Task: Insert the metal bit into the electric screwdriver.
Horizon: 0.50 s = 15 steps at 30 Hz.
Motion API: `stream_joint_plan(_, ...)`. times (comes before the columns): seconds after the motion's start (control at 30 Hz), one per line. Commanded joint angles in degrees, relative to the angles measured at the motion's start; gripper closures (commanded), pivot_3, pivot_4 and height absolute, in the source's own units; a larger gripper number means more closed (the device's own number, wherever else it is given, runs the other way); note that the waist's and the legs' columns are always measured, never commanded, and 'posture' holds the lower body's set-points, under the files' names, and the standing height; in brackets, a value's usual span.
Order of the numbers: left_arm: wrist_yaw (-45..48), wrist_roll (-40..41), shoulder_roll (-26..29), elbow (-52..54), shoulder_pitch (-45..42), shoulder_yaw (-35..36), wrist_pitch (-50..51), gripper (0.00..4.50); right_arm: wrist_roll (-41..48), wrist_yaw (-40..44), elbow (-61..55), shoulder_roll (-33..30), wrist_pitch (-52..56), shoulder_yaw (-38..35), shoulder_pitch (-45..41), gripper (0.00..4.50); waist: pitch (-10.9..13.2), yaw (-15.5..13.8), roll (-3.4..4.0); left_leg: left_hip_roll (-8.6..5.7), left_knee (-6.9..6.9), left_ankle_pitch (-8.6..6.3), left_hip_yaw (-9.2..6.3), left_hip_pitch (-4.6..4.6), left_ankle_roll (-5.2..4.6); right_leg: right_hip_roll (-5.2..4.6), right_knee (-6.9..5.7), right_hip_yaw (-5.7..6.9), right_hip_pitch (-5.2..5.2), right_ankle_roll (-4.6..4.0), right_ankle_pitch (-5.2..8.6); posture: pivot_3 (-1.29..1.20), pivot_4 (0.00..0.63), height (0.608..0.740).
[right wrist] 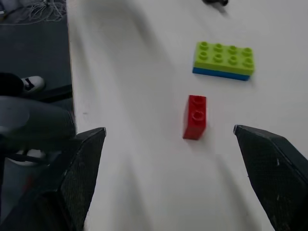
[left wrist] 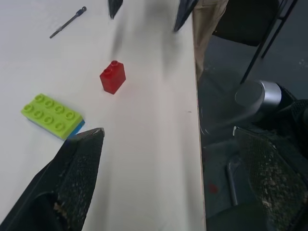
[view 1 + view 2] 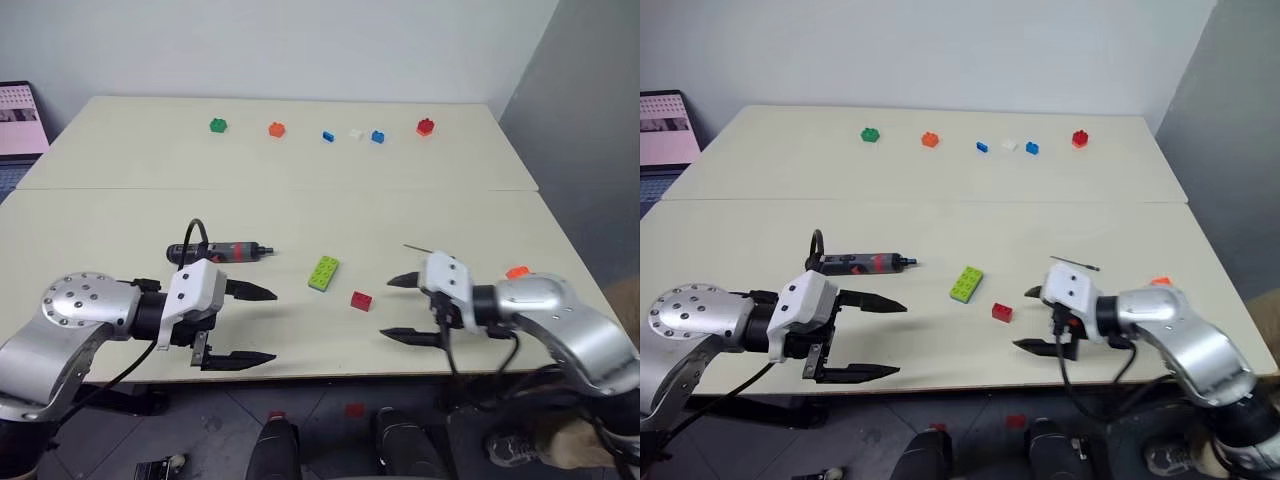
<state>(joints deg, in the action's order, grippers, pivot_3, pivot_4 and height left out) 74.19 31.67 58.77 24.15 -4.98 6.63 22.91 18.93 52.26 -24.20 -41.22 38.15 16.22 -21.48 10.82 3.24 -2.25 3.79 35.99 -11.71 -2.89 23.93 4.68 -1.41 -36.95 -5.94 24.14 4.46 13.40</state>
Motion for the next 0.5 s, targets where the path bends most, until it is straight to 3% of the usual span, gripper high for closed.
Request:
stream_joint_plan(0.03,-0.90,0.57,-0.28,2.51,0.61,1.45,-0.57,0.00,-4.14,-3.16,7.57,5.82,-1.40,3.78,-4.02,0.01,0.01,0.16,0.00,0.02,0.01,0.00,0.00,-0.02,0.00,0.02,-0.04,0.01,-0.01,0.00,0.00,0.00,0.150,0.740)
stream_joint_plan(0.17,-1.32,1.24,-0.91,2.91,0.31,1.50,-0.26,0.00,-4.86,-2.59,12.43,9.61,-2.08,4.86,-5.79,0.01,0.05,-0.03,0.06,0.02,-0.04,0.00,-0.01,0.03,0.00,0.02,-0.05,0.03,0.02,-0.03,0.02,0.00,0.150,0.740)
stream_joint_plan(0.27,-1.50,1.15,-1.31,2.56,-0.46,1.09,-0.23,0.00,-5.16,-1.66,14.35,10.91,-3.03,5.49,-5.86,0.39,0.05,-0.01,0.06,0.02,-0.04,0.00,0.00,0.05,0.00,0.02,-0.04,0.03,0.02,-0.02,0.02,0.00,0.150,0.740)
stream_joint_plan(0.5,-1.28,1.53,-1.70,1.93,-1.42,1.32,0.17,0.00,-5.62,-0.86,14.85,11.52,-4.62,5.27,-5.50,2.05,0.05,0.04,0.06,0.02,-0.02,0.00,-0.01,0.00,0.00,0.03,-0.10,0.03,0.00,-0.02,0.01,0.00,0.150,0.740)
